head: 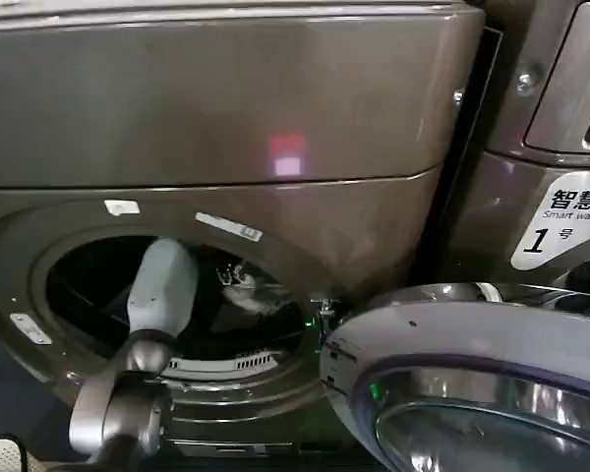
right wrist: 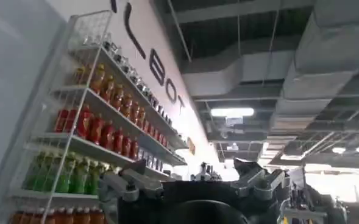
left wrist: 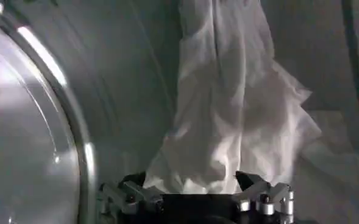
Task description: Grasp the clothes from the dryer.
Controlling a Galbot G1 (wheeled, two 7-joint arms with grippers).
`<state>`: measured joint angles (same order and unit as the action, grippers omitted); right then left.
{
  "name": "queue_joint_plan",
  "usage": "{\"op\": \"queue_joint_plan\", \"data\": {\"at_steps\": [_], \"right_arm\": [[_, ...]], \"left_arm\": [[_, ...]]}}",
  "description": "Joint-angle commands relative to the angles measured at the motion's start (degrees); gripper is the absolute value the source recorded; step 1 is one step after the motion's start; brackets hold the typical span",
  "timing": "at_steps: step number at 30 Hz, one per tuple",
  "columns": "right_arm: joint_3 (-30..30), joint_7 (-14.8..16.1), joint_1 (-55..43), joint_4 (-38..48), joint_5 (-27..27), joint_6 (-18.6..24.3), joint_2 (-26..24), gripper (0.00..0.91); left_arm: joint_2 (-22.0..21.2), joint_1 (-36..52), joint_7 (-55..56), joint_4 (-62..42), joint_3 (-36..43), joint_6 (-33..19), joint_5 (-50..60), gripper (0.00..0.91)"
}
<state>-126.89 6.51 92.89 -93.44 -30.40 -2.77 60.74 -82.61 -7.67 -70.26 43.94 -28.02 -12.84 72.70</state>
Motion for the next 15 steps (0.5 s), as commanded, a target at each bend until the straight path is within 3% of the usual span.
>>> {"op": "queue_joint_plan", "data": {"at_steps": [1, 15], "right_arm": [[1.7, 0.1, -0.4, -0.3, 1.2, 0.8, 1.2, 0.907], [4.1, 0.1, -0.8, -0.6, 2.8, 1.9, 2.2, 0.907]], "left_arm": [[-0.1, -0.2, 3.3, -5.4, 1.8, 0.4, -5.5, 0.907], [-0.7, -1.1, 3.6, -11.2, 2.8, 1.1, -8.2, 0.907]]}}
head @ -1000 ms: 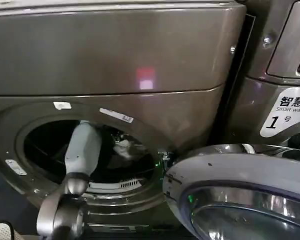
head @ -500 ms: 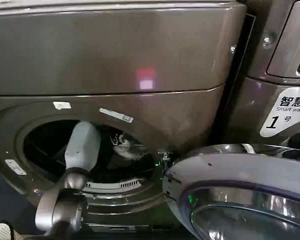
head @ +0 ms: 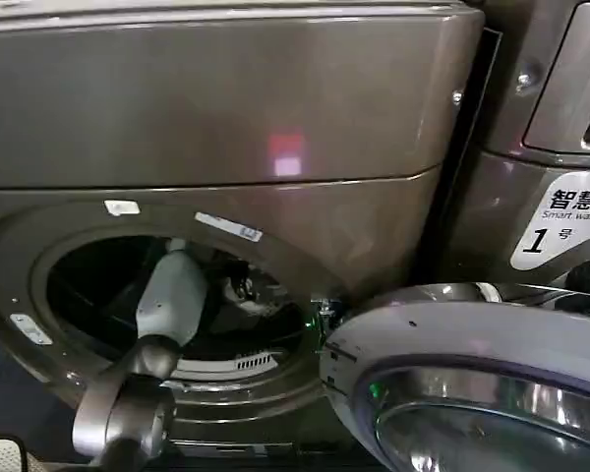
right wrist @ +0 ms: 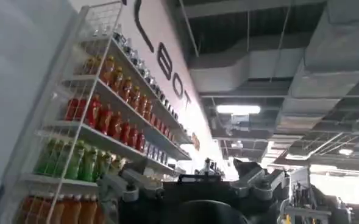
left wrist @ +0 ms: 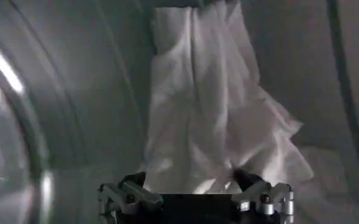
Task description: Grasp the clothes from the dryer.
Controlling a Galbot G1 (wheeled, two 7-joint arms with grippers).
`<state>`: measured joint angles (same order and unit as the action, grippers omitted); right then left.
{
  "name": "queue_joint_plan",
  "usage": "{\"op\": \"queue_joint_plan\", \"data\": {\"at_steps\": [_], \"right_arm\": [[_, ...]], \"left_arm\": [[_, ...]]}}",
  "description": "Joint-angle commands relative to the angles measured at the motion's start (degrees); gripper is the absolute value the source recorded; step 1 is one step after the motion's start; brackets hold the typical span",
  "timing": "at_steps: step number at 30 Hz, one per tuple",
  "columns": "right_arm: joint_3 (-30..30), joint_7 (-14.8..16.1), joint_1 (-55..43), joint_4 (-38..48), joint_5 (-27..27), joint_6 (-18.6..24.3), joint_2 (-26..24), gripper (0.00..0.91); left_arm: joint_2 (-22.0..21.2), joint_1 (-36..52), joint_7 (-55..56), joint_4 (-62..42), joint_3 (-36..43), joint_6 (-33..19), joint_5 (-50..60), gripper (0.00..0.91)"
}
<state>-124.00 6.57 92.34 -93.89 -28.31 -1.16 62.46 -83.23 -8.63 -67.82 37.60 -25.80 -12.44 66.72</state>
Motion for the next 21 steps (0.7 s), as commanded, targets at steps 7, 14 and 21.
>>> {"op": "queue_joint_plan", "data": {"at_steps": [7, 14, 21], "right_arm": [[1.9, 0.1, -0.3, 0.2, 1.0, 0.9, 0.6, 0.907], [2.6, 0.1, -0.8, -0.2, 1.3, 0.9, 0.5, 0.907], [2.6, 0.1, -0.5, -0.2, 1.3, 1.1, 0.7, 0.907]], "left_arm": [[0.5, -0.2, 2.7, -7.3, 0.5, -0.2, -3.8, 0.907], [0.9, -1.7, 2.0, -7.0, 0.5, 0.7, -5.5, 0.034], [0.9, -2.1, 1.1, -6.1, 0.7, 0.2, -7.9, 0.0]]}}
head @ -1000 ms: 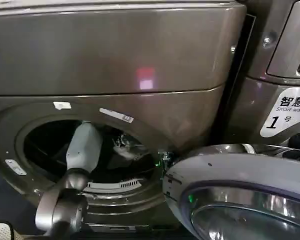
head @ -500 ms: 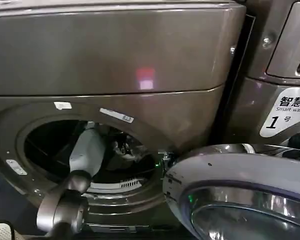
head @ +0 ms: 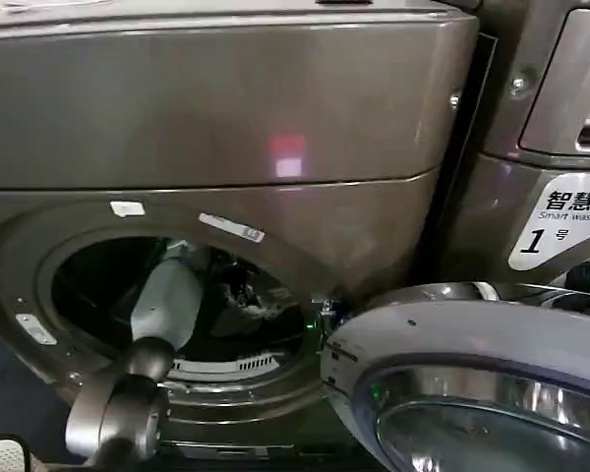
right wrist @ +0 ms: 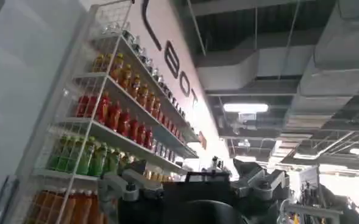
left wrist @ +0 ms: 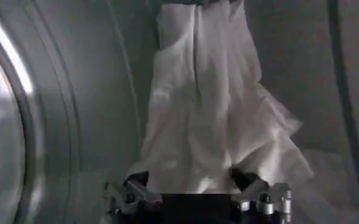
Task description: Grasp the clothes from the dryer.
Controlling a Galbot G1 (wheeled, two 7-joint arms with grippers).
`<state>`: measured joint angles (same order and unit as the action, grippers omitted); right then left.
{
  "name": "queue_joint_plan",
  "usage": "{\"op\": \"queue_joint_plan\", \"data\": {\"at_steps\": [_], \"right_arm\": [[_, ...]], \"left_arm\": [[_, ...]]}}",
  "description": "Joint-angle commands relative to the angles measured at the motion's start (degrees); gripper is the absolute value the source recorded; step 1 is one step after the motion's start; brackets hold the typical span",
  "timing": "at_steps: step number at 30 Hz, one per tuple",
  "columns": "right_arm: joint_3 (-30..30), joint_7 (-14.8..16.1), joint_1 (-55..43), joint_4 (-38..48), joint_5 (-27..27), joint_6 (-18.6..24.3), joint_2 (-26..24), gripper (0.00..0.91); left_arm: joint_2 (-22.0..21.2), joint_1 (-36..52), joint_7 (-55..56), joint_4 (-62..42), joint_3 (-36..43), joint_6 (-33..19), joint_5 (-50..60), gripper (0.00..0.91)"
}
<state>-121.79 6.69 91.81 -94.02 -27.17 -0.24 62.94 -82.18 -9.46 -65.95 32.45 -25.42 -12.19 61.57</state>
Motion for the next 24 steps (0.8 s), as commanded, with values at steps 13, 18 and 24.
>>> {"op": "queue_joint_plan", "data": {"at_steps": [13, 18, 24], "right_arm": [[0.8, 0.0, 0.1, -0.4, 0.1, 0.2, 0.5, 0.907], [0.9, 0.0, -0.1, -0.7, 0.1, 0.2, 0.5, 0.907], [1.1, -0.1, -0.3, -1.0, 0.0, 0.1, 0.7, 0.907]], "left_arm": [[0.7, -1.8, -1.2, 0.6, 1.2, 0.0, -4.0, 0.0], [0.8, -2.4, -1.0, 1.7, 1.2, 0.2, -4.4, 0.0], [1.1, -3.3, -1.1, 5.4, 1.2, 2.3, -5.8, 0.0]]}}
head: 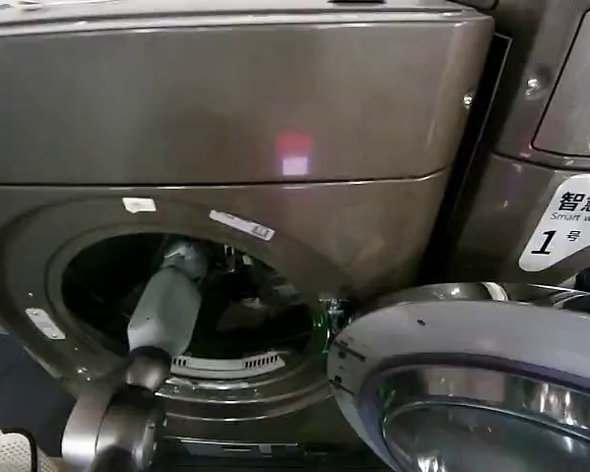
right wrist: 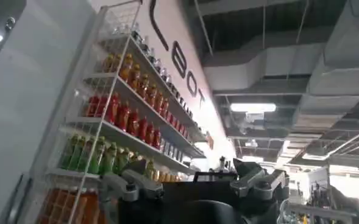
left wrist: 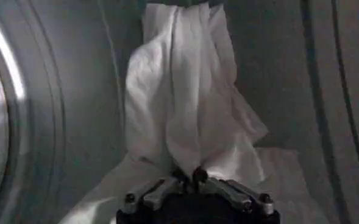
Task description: Grasp the clothes from the dryer.
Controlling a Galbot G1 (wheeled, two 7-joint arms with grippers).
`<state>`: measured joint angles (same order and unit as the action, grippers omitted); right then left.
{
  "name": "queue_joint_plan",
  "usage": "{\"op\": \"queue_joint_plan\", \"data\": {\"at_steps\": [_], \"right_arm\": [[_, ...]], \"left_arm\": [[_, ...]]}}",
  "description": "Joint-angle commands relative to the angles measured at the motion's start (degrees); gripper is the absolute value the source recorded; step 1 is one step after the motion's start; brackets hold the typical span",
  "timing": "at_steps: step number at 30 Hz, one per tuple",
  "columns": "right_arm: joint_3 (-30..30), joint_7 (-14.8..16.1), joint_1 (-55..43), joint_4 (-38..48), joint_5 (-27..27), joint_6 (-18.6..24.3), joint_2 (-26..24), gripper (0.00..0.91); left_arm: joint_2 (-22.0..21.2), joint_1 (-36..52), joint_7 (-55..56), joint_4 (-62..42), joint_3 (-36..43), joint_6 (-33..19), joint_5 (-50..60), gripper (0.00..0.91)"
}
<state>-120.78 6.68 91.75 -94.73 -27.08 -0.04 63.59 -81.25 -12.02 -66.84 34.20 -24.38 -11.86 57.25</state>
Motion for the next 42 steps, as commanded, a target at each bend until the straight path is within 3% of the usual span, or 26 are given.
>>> {"op": "queue_joint_plan", "data": {"at_steps": [1, 7, 13, 14, 19, 21, 25, 34, 42], "right_arm": [[0.1, -0.1, -0.3, -0.3, -0.1, -0.2, 0.1, 0.907], [0.8, -0.4, -0.5, -1.6, -1.3, -1.3, 0.3, 0.907], [2.5, -2.2, -1.4, -4.0, -1.5, -2.9, 1.2, 0.907], [2.8, -3.0, -1.6, -4.1, -1.1, -2.9, 1.1, 0.907], [3.3, -5.1, -1.8, -6.1, -0.2, -4.8, 0.9, 0.907], [3.8, -4.4, -1.9, -5.9, -0.3, -2.5, 0.8, 0.907], [3.8, -3.7, -2.0, -6.2, 0.0, -1.9, 1.0, 0.907], [4.3, -3.4, -2.3, -6.0, 0.9, -1.4, 1.3, 0.907], [4.0, -3.7, -2.0, -5.6, 0.6, -0.7, 1.2, 0.907]], "left_arm": [[0.2, -0.8, -0.4, 4.6, 0.2, 2.8, -1.4, 0.0], [0.4, -1.7, 2.6, 12.0, 0.0, 7.0, -6.0, 0.0], [0.0, -5.5, 23.9, 22.9, 1.0, 10.0, -19.8, 0.0], [-0.5, -5.7, 31.0, 23.8, 1.5, 14.5, -21.5, 0.0], [-1.2, -6.5, 41.3, 26.5, 2.3, 19.7, -28.0, 0.0], [-1.8, -6.7, 45.2, 27.5, 2.0, 22.8, -30.8, 0.0], [-2.8, -6.8, 53.6, 28.4, 0.9, 27.4, -39.2, 0.0], [-4.6, -10.4, 66.7, 33.1, -0.3, 29.7, -54.7, 0.0], [-5.2, -13.1, 69.6, 33.9, -1.7, 28.3, -56.3, 0.0]]}}
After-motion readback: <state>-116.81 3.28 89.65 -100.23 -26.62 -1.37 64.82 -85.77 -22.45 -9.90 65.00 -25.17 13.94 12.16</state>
